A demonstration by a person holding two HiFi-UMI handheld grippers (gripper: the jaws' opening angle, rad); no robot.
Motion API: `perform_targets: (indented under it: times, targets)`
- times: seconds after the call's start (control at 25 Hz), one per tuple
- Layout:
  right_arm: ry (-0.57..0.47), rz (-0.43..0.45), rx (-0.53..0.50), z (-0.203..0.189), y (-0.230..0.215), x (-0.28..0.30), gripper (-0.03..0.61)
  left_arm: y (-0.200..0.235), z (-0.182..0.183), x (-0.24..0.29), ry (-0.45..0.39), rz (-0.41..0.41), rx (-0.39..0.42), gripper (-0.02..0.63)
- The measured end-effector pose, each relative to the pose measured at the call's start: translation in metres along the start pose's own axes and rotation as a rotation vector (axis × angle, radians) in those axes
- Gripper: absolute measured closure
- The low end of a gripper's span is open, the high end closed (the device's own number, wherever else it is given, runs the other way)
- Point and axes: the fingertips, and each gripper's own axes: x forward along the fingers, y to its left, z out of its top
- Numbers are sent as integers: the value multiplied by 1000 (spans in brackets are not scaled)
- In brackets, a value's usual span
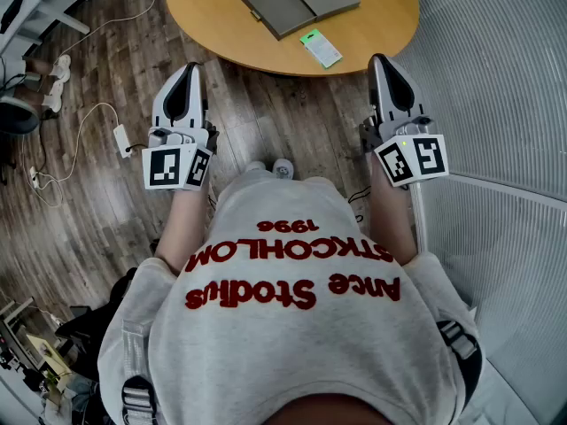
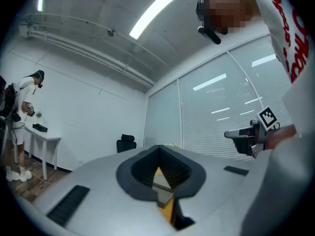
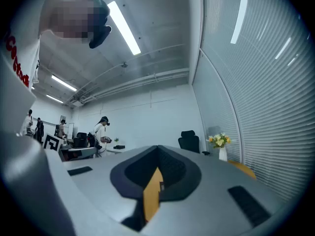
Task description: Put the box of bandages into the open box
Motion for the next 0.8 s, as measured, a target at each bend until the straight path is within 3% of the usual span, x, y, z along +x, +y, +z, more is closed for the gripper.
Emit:
perform_targets:
  times: [0.32,0.8]
  targets:
    - [-8,3,-5,6,-4,4,574,-8,4,7,5,-19,8,614]
    - [-13,-7,103,2,-26,9,572,-6,3,20,31,-1,24,614]
